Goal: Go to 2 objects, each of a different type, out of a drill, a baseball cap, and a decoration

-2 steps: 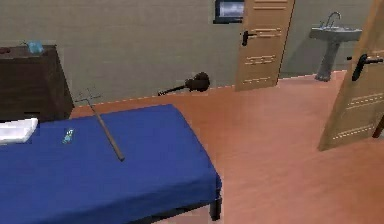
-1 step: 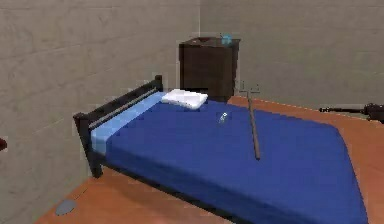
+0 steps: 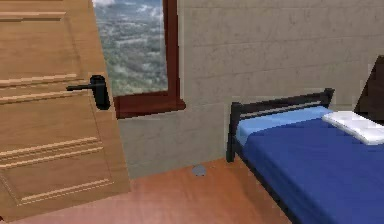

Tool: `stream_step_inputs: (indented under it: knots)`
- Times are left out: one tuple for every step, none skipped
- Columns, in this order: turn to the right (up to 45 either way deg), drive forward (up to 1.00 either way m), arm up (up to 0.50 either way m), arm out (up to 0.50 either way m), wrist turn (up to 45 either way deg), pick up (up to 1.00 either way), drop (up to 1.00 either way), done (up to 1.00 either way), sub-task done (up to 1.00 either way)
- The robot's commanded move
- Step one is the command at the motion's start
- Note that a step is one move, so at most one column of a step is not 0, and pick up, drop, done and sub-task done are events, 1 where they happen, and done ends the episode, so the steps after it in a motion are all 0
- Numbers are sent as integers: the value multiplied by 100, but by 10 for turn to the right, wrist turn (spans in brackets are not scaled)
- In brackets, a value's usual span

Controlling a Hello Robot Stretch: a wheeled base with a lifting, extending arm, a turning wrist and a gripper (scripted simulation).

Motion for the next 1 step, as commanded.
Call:
stream_step_inputs:
  knots:
    - [-210,0,0,0,0,0,0,0,0]
